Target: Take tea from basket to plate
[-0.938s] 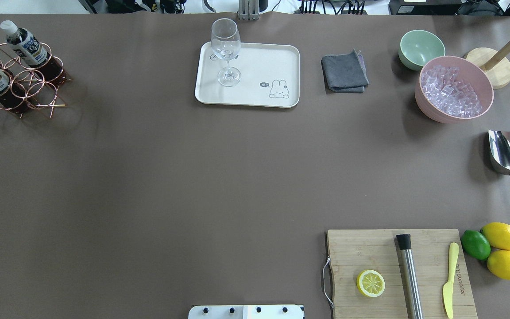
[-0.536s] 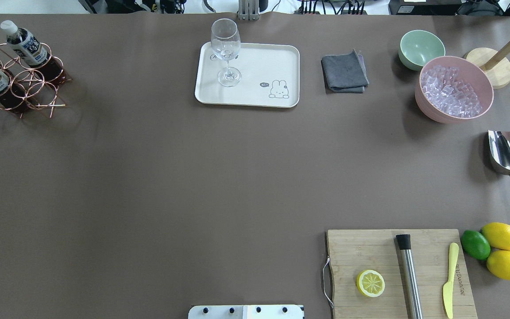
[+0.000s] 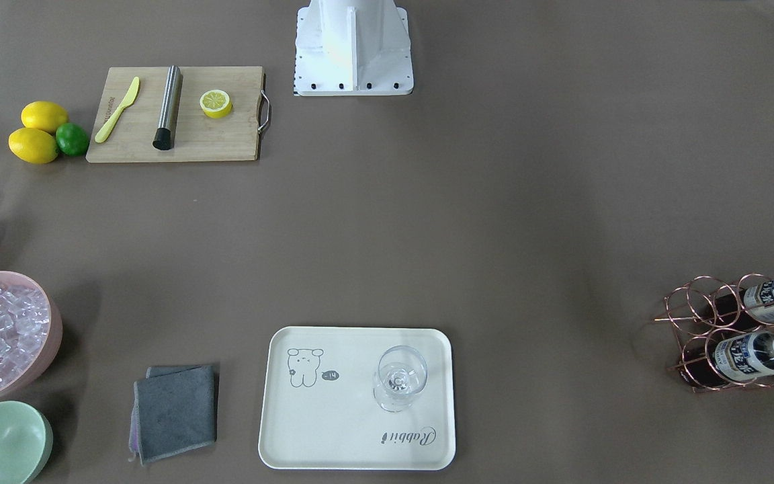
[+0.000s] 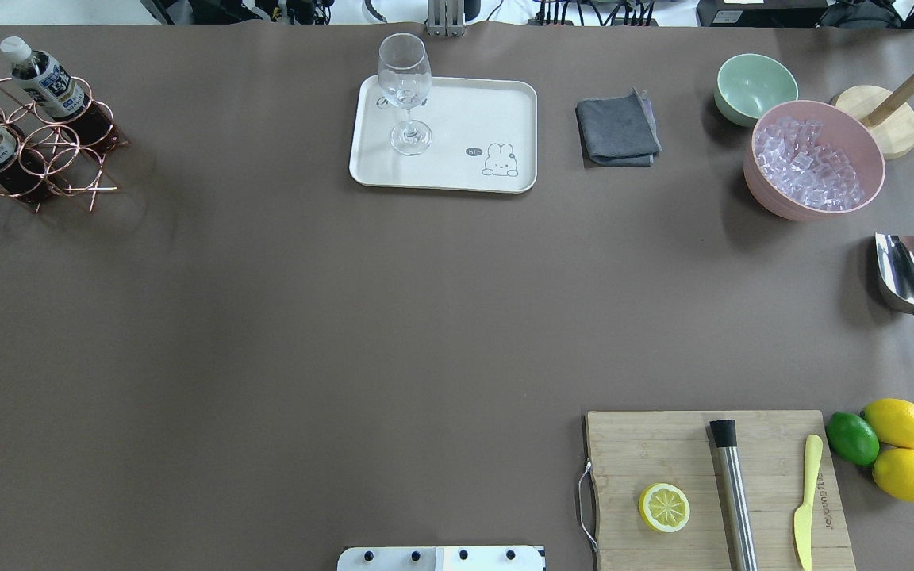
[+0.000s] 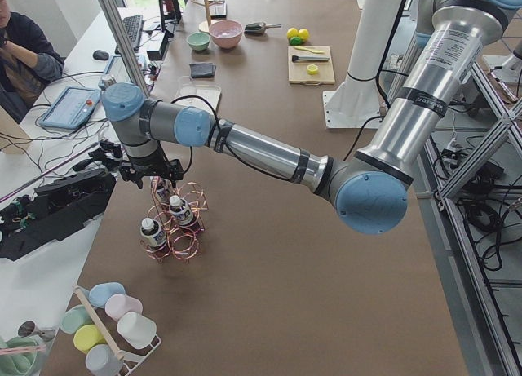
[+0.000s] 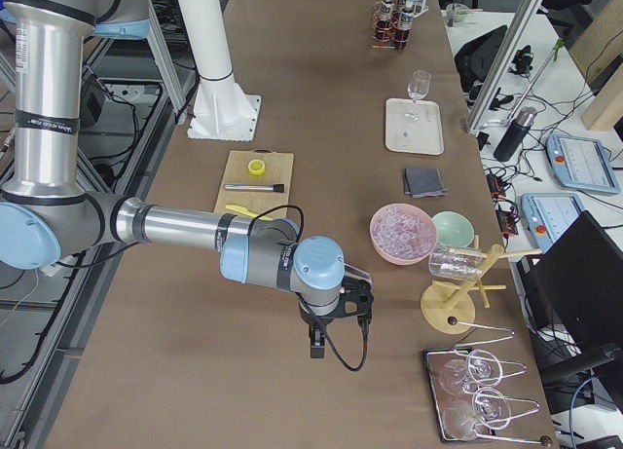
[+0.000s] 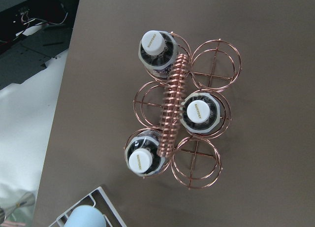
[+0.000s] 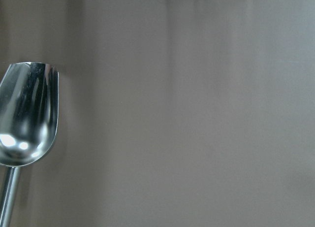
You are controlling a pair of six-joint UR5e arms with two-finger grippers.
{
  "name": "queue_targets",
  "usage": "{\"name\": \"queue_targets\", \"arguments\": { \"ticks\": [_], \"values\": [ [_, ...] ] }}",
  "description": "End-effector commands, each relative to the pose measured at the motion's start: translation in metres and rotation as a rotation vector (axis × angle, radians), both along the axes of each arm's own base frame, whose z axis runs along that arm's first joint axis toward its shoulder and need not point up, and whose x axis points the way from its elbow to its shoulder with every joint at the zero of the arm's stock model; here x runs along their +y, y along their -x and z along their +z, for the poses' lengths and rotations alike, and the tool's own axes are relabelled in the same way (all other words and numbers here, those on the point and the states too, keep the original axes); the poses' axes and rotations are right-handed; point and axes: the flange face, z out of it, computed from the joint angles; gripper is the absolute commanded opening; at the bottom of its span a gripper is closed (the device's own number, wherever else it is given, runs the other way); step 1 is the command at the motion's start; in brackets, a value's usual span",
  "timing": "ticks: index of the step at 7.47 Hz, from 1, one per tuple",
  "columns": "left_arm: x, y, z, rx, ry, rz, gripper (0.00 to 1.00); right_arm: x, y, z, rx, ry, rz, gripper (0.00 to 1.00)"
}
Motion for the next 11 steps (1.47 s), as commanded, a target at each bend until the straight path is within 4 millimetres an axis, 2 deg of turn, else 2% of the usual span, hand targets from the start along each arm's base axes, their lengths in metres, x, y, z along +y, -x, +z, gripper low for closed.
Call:
{"name": "queue_targets", "arguments": {
  "ticks": [1,2,4,5,6,7,8,9,10,11],
  "values": [
    [-0.014,-0.013,-0.002,0.014,-0.002,0.025,0.91,-0.014,0.011,-0.033,0.004,-0.067,-0.026,1.00],
    [-0.015,-0.013,-0.001,0.014,0.001,0.025,0.88,-0.020,0.026,-0.051,0.006,-0.104,-0.061,1.00],
    [-0.014,-0.014,-0.001,0.014,-0.001,0.028,0.79,-0.024,0.034,-0.067,0.006,-0.143,-0.081,1.00],
    [-0.014,-0.014,-0.001,0.013,-0.024,0.027,0.52,-0.034,0.043,-0.071,0.007,-0.153,-0.103,1.00],
    [-0.014,-0.014,0.002,0.013,-0.022,0.027,0.23,-0.041,0.062,-0.084,0.002,-0.177,-0.139,1.00],
    [-0.012,-0.014,0.004,0.013,-0.022,0.027,0.02,-0.043,0.080,-0.113,-0.019,-0.232,-0.171,1.00],
    [-0.011,-0.014,0.003,0.014,-0.020,0.026,0.00,-0.045,0.092,-0.145,-0.033,-0.271,-0.171,1.00],
    [-0.011,-0.014,0.001,0.015,-0.020,0.024,0.00,-0.054,0.101,-0.176,-0.037,-0.326,-0.178,1.00],
    [-0.011,-0.013,-0.004,0.042,-0.018,0.023,0.00,-0.064,0.117,-0.197,-0.050,-0.368,-0.206,1.00],
    [-0.008,-0.009,-0.019,0.066,-0.045,0.020,0.00,-0.077,0.134,-0.213,-0.051,-0.400,-0.235,1.00]
  ]
}}
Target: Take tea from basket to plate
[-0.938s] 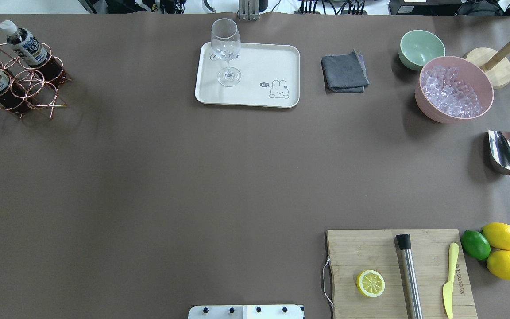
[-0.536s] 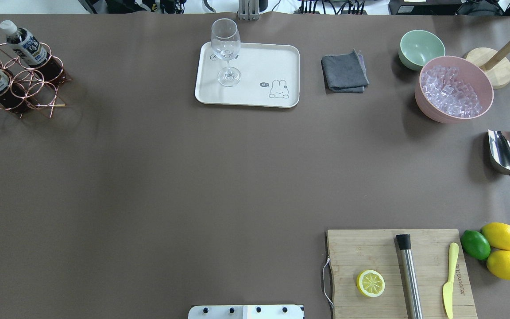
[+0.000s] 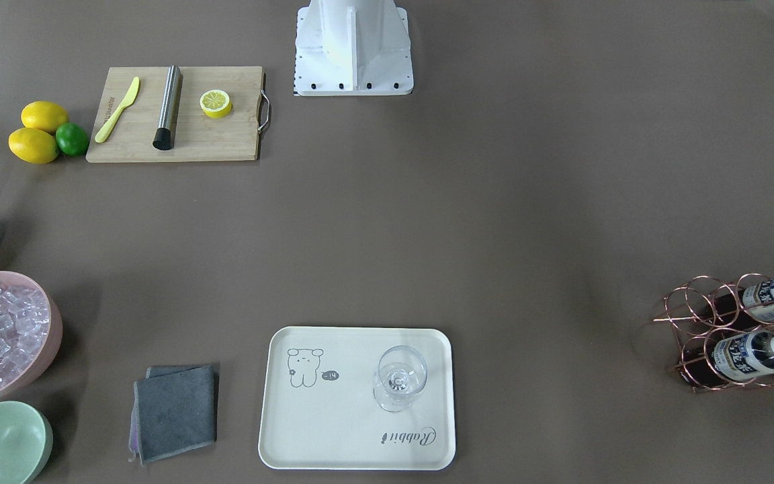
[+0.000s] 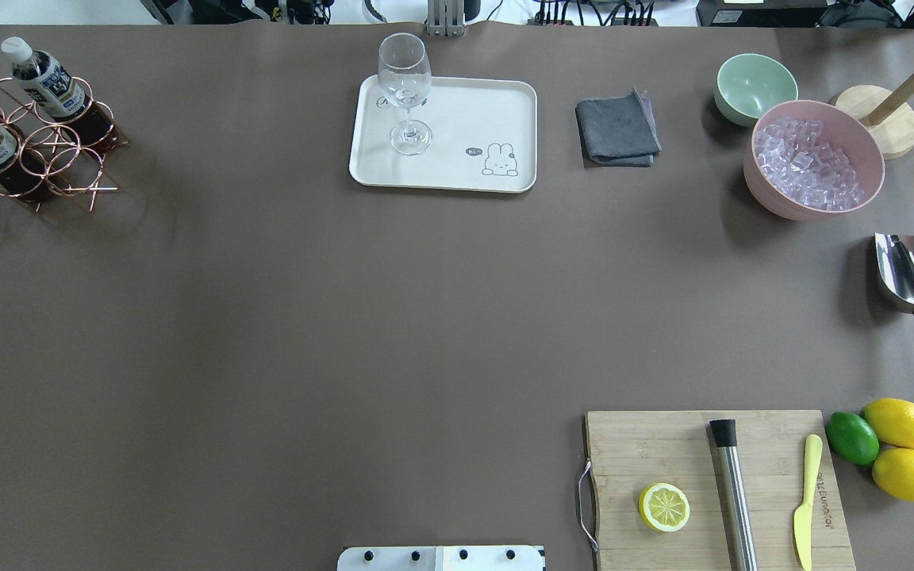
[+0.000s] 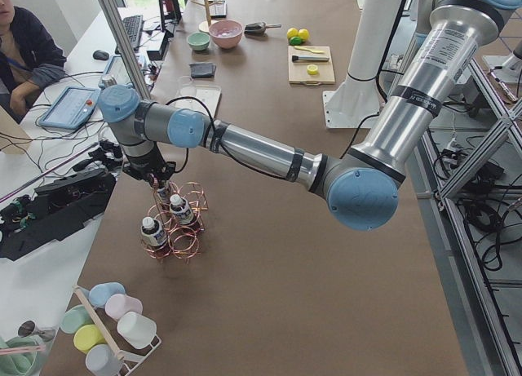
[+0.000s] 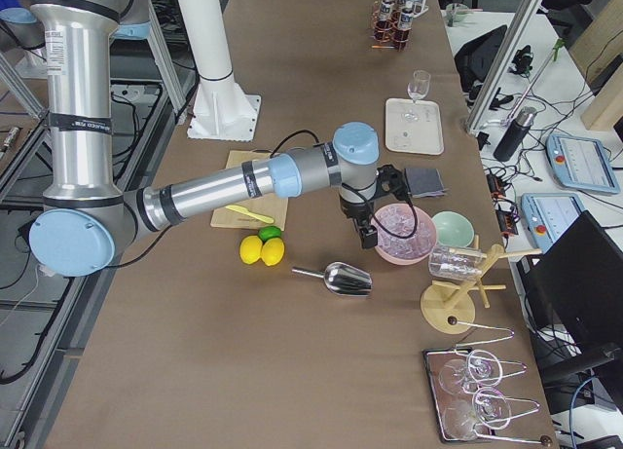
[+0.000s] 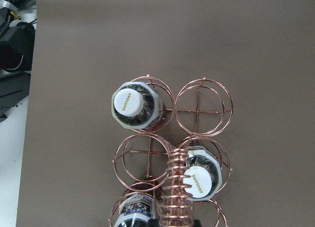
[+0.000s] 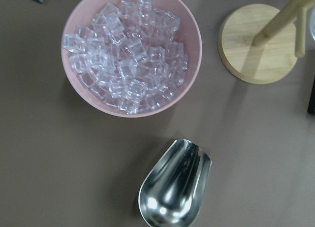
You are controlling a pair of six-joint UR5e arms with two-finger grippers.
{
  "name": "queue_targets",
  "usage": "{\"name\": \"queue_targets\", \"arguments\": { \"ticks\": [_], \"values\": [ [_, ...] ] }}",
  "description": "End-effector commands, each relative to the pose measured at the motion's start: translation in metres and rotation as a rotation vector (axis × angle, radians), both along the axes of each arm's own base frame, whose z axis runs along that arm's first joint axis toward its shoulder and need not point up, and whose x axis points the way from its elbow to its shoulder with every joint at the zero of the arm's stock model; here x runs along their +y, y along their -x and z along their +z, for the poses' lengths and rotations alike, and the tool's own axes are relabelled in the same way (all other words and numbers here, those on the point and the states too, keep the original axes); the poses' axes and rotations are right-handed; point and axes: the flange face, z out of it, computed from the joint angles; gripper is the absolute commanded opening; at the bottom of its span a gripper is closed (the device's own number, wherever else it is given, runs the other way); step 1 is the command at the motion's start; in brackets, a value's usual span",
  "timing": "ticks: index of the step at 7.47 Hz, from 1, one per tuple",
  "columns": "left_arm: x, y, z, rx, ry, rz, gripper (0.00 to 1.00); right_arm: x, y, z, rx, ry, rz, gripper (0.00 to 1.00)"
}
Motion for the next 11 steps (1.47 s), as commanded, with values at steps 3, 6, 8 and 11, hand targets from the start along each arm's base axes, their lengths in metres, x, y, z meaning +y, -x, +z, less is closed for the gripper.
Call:
{"name": "queue_targets", "arguments": {
  "ticks": [3,6,8,11],
  "values": [
    [0.028,0.009,-0.086,0.054,-0.131,-0.010,0.00,-0.017,0.033,-0.036,-0.015,-0.060,-0.052,1.00],
    [0.065,-0.001,-0.161,0.088,-0.179,-0.081,0.00,-0.012,0.046,-0.046,-0.077,-0.056,-0.055,1.00],
    [0.091,-0.048,-0.205,0.131,-0.165,-0.081,0.00,-0.008,0.091,-0.071,-0.171,-0.016,0.052,1.00],
    [0.125,-0.153,-0.277,0.190,-0.199,0.031,0.00,0.010,0.152,-0.091,-0.250,-0.129,0.050,1.00]
  ]
}}
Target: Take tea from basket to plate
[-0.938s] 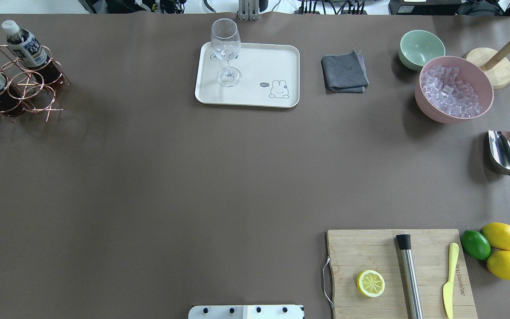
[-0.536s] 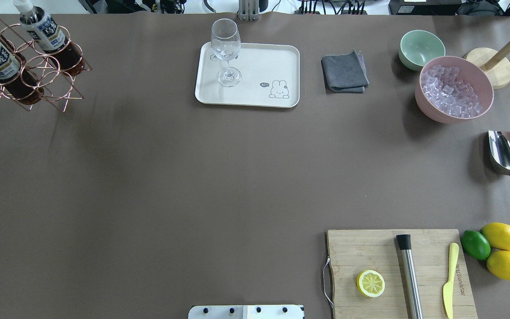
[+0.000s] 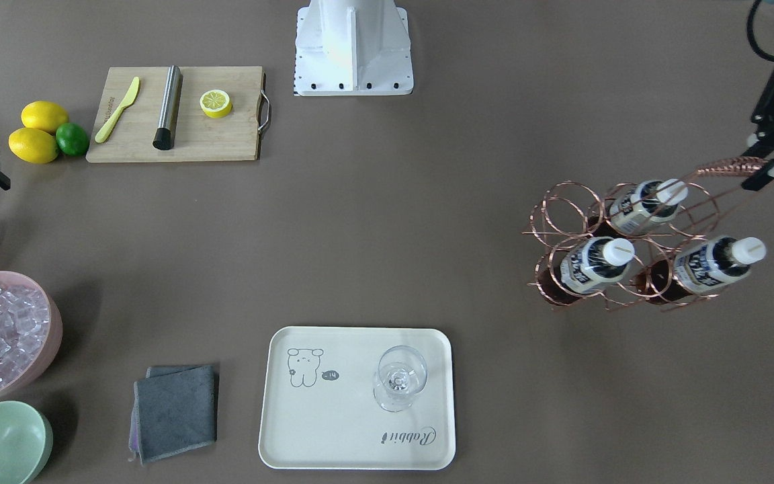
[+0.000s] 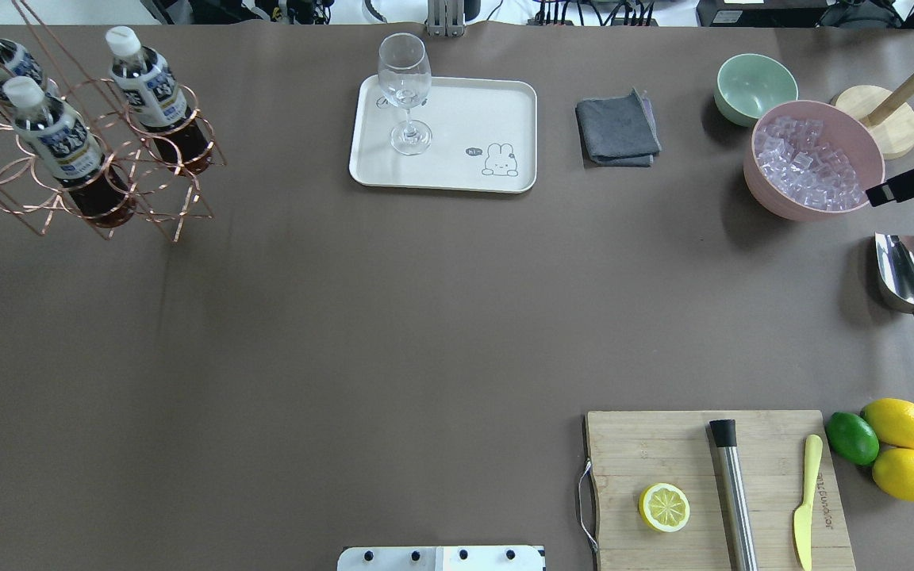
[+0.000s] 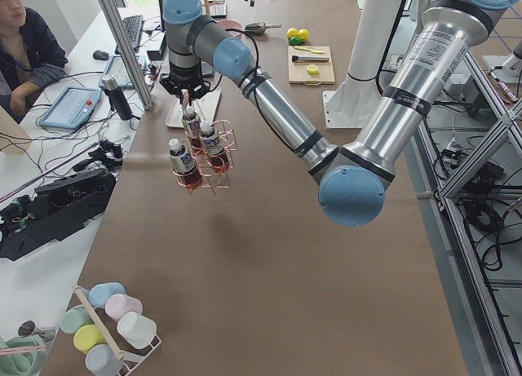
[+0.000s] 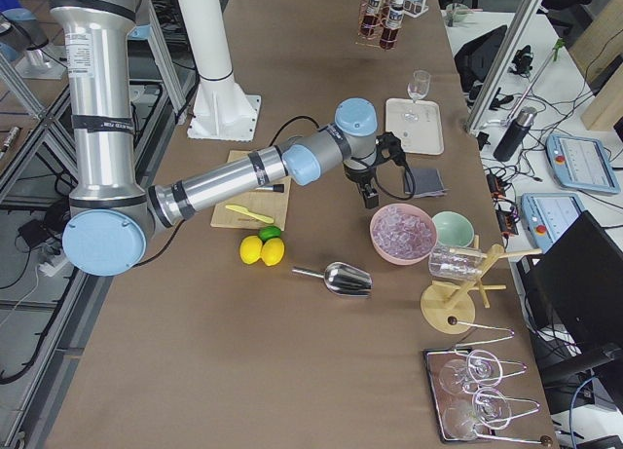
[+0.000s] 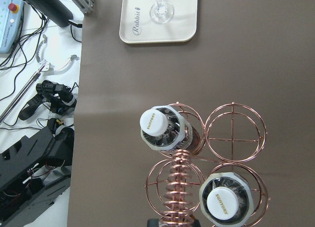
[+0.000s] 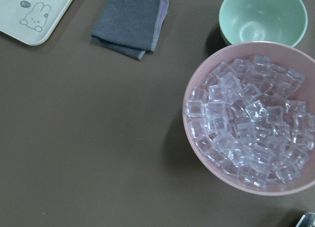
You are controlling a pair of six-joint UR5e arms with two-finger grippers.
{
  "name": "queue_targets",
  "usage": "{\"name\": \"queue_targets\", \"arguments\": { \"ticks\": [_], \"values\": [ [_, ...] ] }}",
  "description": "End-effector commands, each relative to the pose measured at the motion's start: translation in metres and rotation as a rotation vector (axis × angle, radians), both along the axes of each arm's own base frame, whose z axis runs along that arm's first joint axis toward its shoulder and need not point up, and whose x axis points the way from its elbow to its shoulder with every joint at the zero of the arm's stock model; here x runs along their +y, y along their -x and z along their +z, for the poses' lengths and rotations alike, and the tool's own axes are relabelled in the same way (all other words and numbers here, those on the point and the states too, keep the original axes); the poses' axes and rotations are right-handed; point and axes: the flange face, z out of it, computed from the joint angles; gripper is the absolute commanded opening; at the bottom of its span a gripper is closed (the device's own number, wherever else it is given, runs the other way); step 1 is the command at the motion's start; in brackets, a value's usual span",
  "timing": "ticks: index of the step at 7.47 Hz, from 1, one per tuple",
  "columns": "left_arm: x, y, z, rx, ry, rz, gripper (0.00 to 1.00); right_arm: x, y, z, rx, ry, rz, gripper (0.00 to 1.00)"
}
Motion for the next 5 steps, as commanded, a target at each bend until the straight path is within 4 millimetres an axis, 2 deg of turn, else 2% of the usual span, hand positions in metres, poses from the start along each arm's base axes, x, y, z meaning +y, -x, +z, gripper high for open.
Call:
{"name": "queue_targets", "arguments": {
  "ticks": [1,3,4,5],
  "values": [
    [0.036,-0.088,-0.061,0.059,0.005,0.088,0.00,0.022,0.040,-0.023,-0.133,-0.054,0.047,1.00],
    [0.070,-0.160,-0.109,0.073,0.055,0.062,0.00,0.036,0.058,-0.038,-0.200,-0.180,0.082,1.00],
    [0.085,-0.196,-0.125,0.070,0.056,0.076,0.00,0.039,0.058,-0.046,-0.233,-0.261,0.103,1.00],
    [0.100,-0.226,-0.140,0.075,0.083,0.063,0.00,0.036,0.061,-0.065,-0.262,-0.355,0.127,1.00]
  ]
}}
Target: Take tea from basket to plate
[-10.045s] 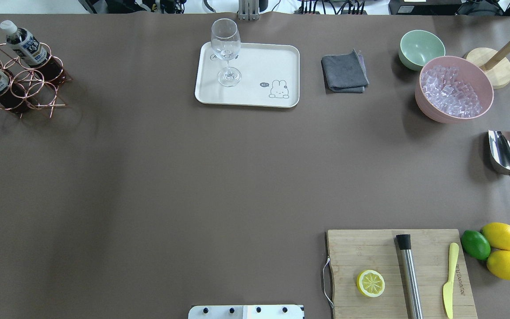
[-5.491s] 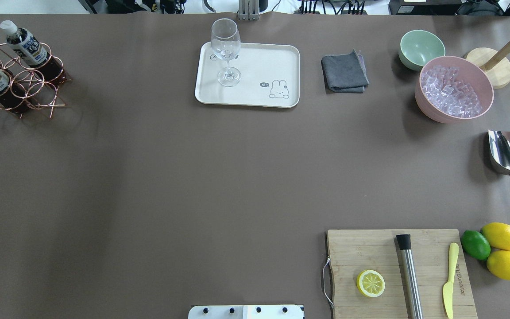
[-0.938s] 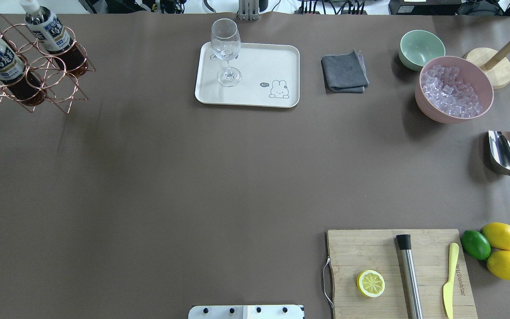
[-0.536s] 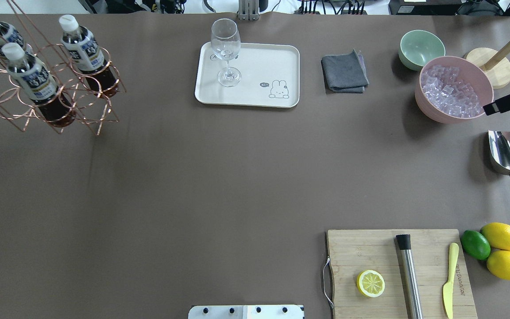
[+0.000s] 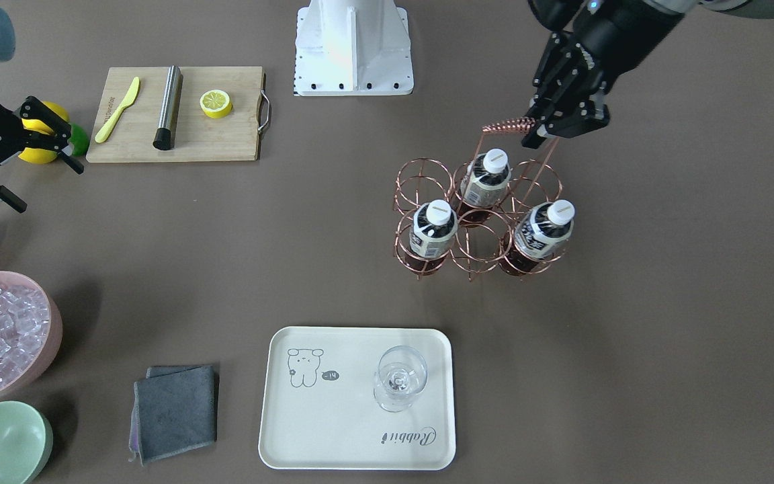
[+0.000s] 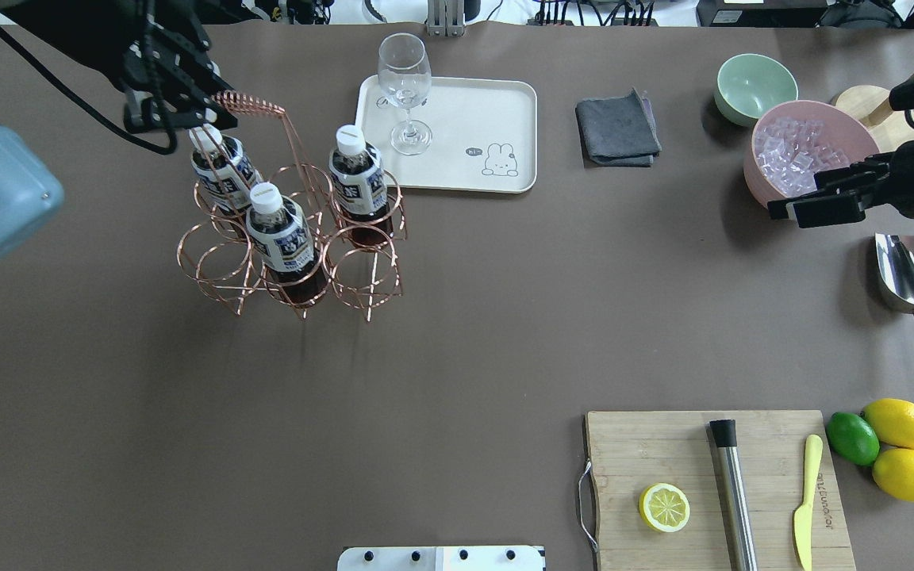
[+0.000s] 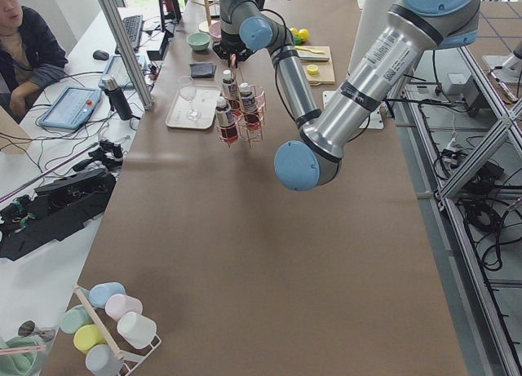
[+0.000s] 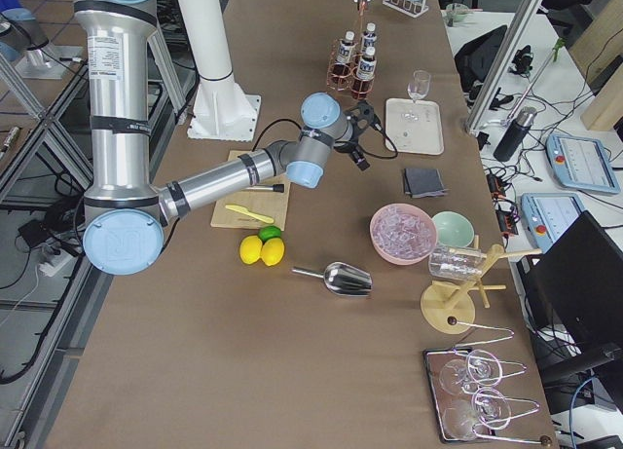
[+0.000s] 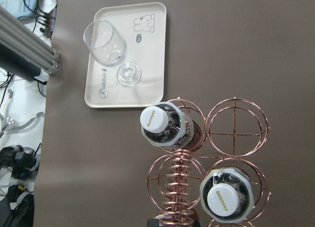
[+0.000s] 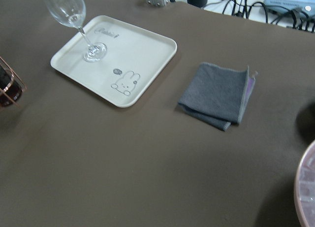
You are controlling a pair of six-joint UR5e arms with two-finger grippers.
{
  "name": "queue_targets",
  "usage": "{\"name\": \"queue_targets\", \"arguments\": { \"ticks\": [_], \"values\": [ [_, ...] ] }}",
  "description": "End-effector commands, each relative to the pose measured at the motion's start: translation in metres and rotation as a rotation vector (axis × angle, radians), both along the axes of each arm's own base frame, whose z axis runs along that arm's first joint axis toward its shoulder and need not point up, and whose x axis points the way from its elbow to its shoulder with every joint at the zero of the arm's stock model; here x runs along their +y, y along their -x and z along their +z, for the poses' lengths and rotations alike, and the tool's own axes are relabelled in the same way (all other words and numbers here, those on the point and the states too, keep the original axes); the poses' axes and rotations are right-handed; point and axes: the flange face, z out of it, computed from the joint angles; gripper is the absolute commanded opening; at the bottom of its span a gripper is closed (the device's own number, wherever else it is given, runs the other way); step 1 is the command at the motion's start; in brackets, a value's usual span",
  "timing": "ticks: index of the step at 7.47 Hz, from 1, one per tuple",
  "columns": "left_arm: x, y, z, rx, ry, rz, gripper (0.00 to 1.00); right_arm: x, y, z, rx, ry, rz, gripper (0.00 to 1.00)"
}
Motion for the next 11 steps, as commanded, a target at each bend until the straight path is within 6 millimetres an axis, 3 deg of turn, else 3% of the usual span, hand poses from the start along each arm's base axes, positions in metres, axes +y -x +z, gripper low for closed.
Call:
{"name": "queue_targets", "arguments": {
  "ticks": [1,3,5,6,8,9,11],
  "values": [
    [0.043,-0.081,-0.045,0.015,0.036,0.008,0.00,0.009,0.020,-0.033,-0.093,-0.238,0.082,1.00],
    [0.070,-0.115,-0.069,0.042,0.085,0.032,0.00,0.022,0.068,-0.041,-0.080,-0.329,0.108,1.00],
    [0.089,-0.145,-0.086,0.048,0.116,0.031,0.00,0.044,0.135,-0.065,-0.106,-0.364,0.161,1.00],
    [0.099,-0.157,-0.089,0.047,0.119,0.021,0.00,0.049,0.154,-0.082,-0.125,-0.381,0.179,1.00],
    [0.105,-0.163,-0.089,0.046,0.127,0.030,0.00,0.057,0.171,-0.111,-0.171,-0.409,0.222,1.00],
    [0.107,-0.164,-0.087,0.046,0.136,0.030,0.00,0.077,0.195,-0.117,-0.184,-0.412,0.251,1.00],
    [0.109,-0.166,-0.086,0.044,0.140,0.034,0.00,0.090,0.209,-0.116,-0.189,-0.406,0.235,1.00]
  ]
}}
